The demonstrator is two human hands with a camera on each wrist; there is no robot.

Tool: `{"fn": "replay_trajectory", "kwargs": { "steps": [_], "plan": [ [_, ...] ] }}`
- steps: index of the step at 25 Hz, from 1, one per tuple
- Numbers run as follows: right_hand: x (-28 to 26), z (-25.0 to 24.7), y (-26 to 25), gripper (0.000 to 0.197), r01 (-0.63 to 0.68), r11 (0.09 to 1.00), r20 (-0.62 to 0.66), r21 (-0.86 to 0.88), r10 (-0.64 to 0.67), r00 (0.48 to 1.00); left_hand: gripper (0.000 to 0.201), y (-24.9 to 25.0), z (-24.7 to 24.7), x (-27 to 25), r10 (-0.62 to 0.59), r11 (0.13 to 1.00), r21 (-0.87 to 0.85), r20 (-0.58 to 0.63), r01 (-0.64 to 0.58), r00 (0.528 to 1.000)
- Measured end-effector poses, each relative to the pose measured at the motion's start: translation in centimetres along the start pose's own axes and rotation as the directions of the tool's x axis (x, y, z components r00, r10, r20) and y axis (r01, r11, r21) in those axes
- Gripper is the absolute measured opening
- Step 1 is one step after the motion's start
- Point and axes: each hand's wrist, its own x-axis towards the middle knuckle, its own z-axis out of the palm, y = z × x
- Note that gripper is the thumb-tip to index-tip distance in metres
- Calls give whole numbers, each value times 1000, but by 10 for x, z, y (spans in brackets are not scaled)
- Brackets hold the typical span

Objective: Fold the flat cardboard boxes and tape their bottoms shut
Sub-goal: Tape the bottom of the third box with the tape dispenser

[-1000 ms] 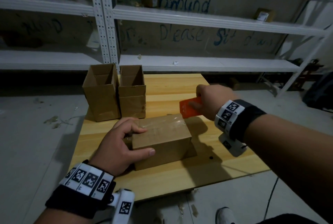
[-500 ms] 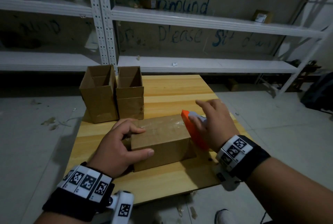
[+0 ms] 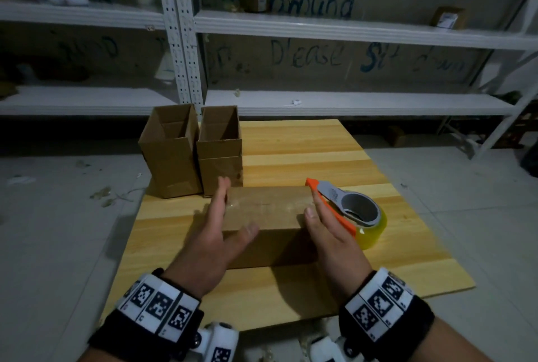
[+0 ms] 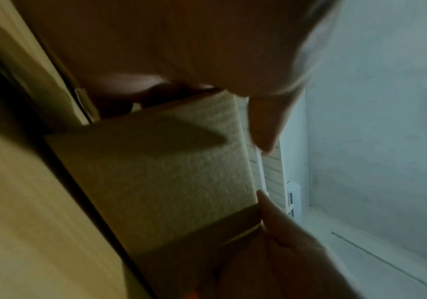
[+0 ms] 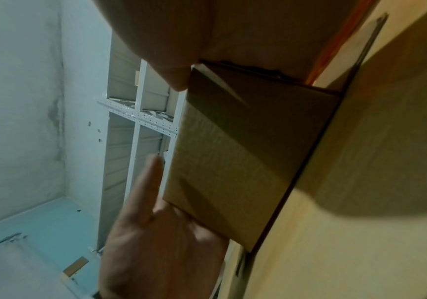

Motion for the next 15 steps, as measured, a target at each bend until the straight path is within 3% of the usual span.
{"fn": "replay_trajectory", "kwargs": {
  "steps": [3,7,10,13,15],
  "plan": [
    [9,-1,-2,65,-23,999,-41,38,25,999,81,-2,7,6,-217,910,-378,-90,168,972],
    [15,3,-15,34,-44,970,-103,238,70,992,63,18,12,11,-315,803,-552,-78,222,946],
    [18,3,-17,36,-78,931,-70,356,110,991,69,31,11,13,-312,807,-535,-29,249,950],
    [19,7,-12,49,-16,954,-127,300,56,990,79,31,18,18,-294,873,-440,-128,211,947],
    [17,12,-12,40,-22,965,-157,260,65,985,58,31,21,20,-304,885,-413,-160,216,939]
  ]
}}
